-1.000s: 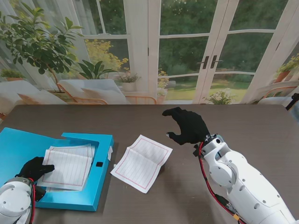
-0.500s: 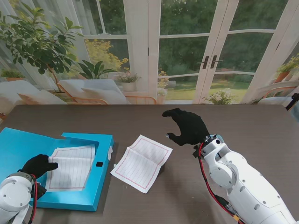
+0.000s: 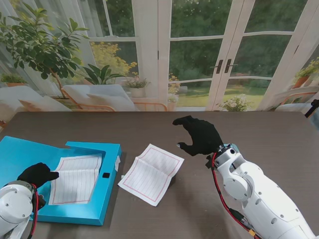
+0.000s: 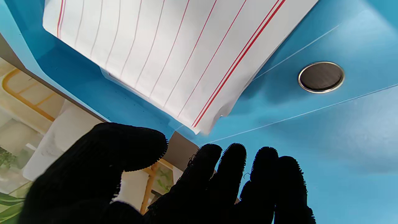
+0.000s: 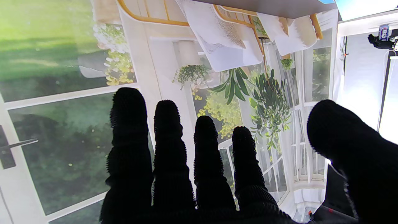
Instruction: Peel a label from the label roll, stick it on the side of the file box and file the documents
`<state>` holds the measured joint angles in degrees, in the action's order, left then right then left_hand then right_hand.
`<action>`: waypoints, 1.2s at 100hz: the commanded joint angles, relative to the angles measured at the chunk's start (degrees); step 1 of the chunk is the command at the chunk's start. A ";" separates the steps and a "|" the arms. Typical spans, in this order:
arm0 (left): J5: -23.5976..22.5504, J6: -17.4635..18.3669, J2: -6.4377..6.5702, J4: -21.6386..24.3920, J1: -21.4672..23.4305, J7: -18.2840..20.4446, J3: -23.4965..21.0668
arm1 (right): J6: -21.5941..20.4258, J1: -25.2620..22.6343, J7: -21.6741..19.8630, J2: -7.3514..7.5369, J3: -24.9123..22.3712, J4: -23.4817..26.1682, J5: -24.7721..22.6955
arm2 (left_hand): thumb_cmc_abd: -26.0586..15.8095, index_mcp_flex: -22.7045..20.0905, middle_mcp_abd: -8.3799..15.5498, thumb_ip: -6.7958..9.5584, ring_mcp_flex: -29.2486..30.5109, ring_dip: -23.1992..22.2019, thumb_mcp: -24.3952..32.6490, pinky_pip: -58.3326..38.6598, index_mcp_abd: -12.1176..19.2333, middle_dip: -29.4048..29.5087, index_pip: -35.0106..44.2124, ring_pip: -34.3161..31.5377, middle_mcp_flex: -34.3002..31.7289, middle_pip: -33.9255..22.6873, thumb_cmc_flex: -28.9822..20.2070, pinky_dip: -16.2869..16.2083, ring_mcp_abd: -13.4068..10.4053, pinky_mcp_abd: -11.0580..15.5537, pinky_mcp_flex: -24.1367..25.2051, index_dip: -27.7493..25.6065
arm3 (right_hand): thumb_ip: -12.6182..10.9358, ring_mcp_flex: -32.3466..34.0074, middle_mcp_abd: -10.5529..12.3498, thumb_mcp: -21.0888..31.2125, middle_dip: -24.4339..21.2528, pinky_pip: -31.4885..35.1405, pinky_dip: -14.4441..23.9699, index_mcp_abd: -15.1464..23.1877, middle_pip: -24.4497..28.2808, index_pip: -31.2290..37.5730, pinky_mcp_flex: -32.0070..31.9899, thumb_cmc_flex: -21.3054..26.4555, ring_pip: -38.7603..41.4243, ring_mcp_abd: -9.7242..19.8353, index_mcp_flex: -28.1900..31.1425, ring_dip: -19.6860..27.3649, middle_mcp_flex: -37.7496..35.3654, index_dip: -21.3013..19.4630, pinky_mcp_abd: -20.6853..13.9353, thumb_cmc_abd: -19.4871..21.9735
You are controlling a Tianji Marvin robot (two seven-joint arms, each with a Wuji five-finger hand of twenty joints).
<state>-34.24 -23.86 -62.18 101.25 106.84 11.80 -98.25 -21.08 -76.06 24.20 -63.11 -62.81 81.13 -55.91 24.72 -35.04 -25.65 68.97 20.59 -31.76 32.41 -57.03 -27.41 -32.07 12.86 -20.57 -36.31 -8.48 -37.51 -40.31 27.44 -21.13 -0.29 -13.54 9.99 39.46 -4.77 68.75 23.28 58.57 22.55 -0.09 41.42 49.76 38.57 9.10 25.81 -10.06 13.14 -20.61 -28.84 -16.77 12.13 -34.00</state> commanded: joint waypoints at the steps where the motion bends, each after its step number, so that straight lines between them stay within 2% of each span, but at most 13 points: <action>1: 0.53 -0.05 0.11 1.15 0.48 1.21 -0.35 | -0.36 -0.18 -0.69 -0.10 0.27 0.13 -0.27 | -1.50 -0.84 -1.11 -2.28 -1.74 1.49 -1.07 2.66 -2.70 1.25 -1.29 2.10 -0.06 1.20 1.51 1.42 0.98 0.42 1.37 0.48 | -1.55 1.23 -0.04 -0.83 -0.24 0.28 -0.26 -0.96 -0.69 0.26 -22.85 -1.30 0.32 0.60 1.07 0.10 -0.94 -0.44 0.61 1.71; 13: -0.67 -0.10 0.29 2.19 1.00 1.96 -0.66 | -0.39 -0.11 -0.77 -0.11 0.43 0.13 -0.23 | -2.00 -0.06 -1.10 -3.04 -3.16 4.29 -1.65 8.34 -2.68 5.53 -3.57 5.77 1.91 2.53 1.98 3.89 0.77 0.26 1.69 1.72 | -1.55 1.16 -0.14 -0.85 -0.25 0.27 -0.28 -0.84 -0.73 0.28 -22.86 -1.27 0.29 0.64 1.32 0.11 -0.87 -0.46 0.61 1.72; 22: -1.05 1.38 -0.02 2.54 1.37 0.45 -0.82 | -0.43 -0.09 -0.81 -0.09 0.50 0.15 -0.29 | -2.54 1.16 -0.07 -3.67 -4.93 6.53 -2.14 13.33 -0.59 9.40 -4.87 8.63 4.31 3.75 2.38 5.77 0.00 0.82 2.21 2.60 | -1.53 1.12 -0.21 -0.92 -0.22 0.26 -0.29 -0.48 -0.68 0.30 -22.89 -1.28 0.28 0.51 1.79 0.11 -0.99 -0.47 0.66 1.55; 35: -0.69 6.53 -0.62 2.95 1.89 -2.83 -1.12 | -0.58 -0.11 -0.94 -0.04 0.61 0.15 -0.39 | -3.45 2.64 3.76 -4.59 -7.25 8.58 -2.73 21.99 4.08 11.57 -6.40 12.06 6.73 4.05 2.87 7.61 -2.47 2.99 3.29 3.72 | -1.48 1.09 -0.19 -1.03 -0.21 0.24 -0.30 -0.18 -0.69 0.14 -22.94 -1.35 0.24 0.62 2.19 0.11 -0.99 -0.45 0.74 1.39; 44: 0.98 10.38 -0.99 3.49 1.94 -4.58 -1.06 | -0.64 -0.20 -0.99 -0.02 0.70 0.15 -0.41 | -3.44 1.95 5.11 -4.78 -7.08 8.91 -2.84 25.52 7.23 12.31 -6.59 13.19 6.52 4.26 3.05 7.39 -3.07 3.42 3.06 4.23 | -1.46 1.00 -0.28 -1.05 -0.23 0.23 -0.31 -0.17 -0.76 0.06 -22.96 -1.35 0.19 0.53 2.37 0.12 -0.97 -0.45 0.77 1.27; 53: 2.73 14.14 -1.11 4.30 1.88 -5.09 -0.80 | -0.67 -0.29 -0.96 -0.02 0.77 0.16 -0.40 | -3.46 1.77 6.71 -5.07 -7.45 9.46 -3.05 30.37 9.37 13.18 -6.80 14.69 6.82 4.52 3.28 7.25 -3.85 3.84 2.66 4.70 | -1.43 0.85 -0.26 -1.09 -0.24 0.18 -0.33 -0.06 -0.81 -0.01 -23.05 -1.41 0.14 0.48 2.54 0.13 -0.92 -0.45 0.75 1.23; 69: 5.57 20.50 -0.92 5.66 1.60 -4.29 0.10 | -0.76 -0.44 -0.84 -0.03 0.81 0.22 -0.43 | -3.88 2.41 9.64 -5.98 -9.50 11.98 -3.56 44.99 12.90 15.72 -7.75 17.33 8.12 5.24 3.94 7.23 -6.39 5.02 0.51 6.14 | -1.40 0.72 -0.19 -1.30 -0.24 0.08 -0.35 0.46 -0.90 -0.17 -23.14 -1.54 0.12 0.44 2.95 0.13 -0.77 -0.44 0.76 1.33; 80: 7.43 24.21 -0.69 6.24 1.08 -3.36 1.26 | -0.86 -0.51 -0.77 -0.04 0.83 0.26 -0.42 | -4.00 3.41 11.28 -6.20 -10.65 12.64 -3.78 46.09 14.36 16.41 -8.40 17.94 9.10 5.83 4.14 6.75 -7.43 5.81 1.62 6.58 | -1.40 0.55 -0.09 -1.41 -0.21 0.05 -0.35 0.76 -0.91 -0.30 -23.16 -1.58 0.07 0.43 3.21 0.14 -0.65 -0.43 0.76 1.39; 95: 9.74 29.37 -0.64 6.25 0.00 -3.66 3.73 | -0.99 -0.66 -0.73 -0.07 0.81 0.29 -0.30 | -3.68 3.38 12.08 -6.12 -10.40 13.12 -3.61 46.62 15.30 16.86 -8.60 17.91 8.89 5.70 3.98 6.57 -7.95 5.99 1.55 6.92 | -1.41 0.40 0.03 -1.56 -0.17 0.02 -0.34 1.14 -0.93 -0.50 -23.15 -1.63 -0.01 0.21 3.47 0.15 -0.60 -0.42 0.80 1.42; 120: 13.16 32.82 -0.56 6.02 -1.98 -3.53 8.15 | -1.12 -1.24 -0.97 -0.12 0.76 0.42 0.13 | -3.78 3.28 12.52 -5.94 -10.38 13.58 -3.35 47.37 14.69 17.23 -8.55 17.91 8.64 5.46 3.80 6.54 -8.37 6.36 1.86 7.08 | -1.41 0.18 0.02 -1.66 -0.13 -0.03 -0.31 1.08 -0.96 -0.66 -23.16 -1.68 -0.22 -0.02 3.64 0.22 -0.48 -0.45 0.92 1.43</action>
<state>-22.06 8.33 -62.42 106.75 105.38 7.00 -91.18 -21.95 -76.67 24.10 -63.08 -62.22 81.22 -55.87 22.20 -32.62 -14.85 64.34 11.50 -19.08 29.57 -11.82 -13.55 -15.64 5.47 -3.64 -28.53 -3.54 -35.61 -33.06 20.45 -17.26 0.45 -7.13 9.99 39.46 -4.77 68.75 23.28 58.57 22.55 0.35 41.42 49.85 38.57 9.09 25.81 -10.06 16.05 -20.60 -28.84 -16.98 12.13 -33.99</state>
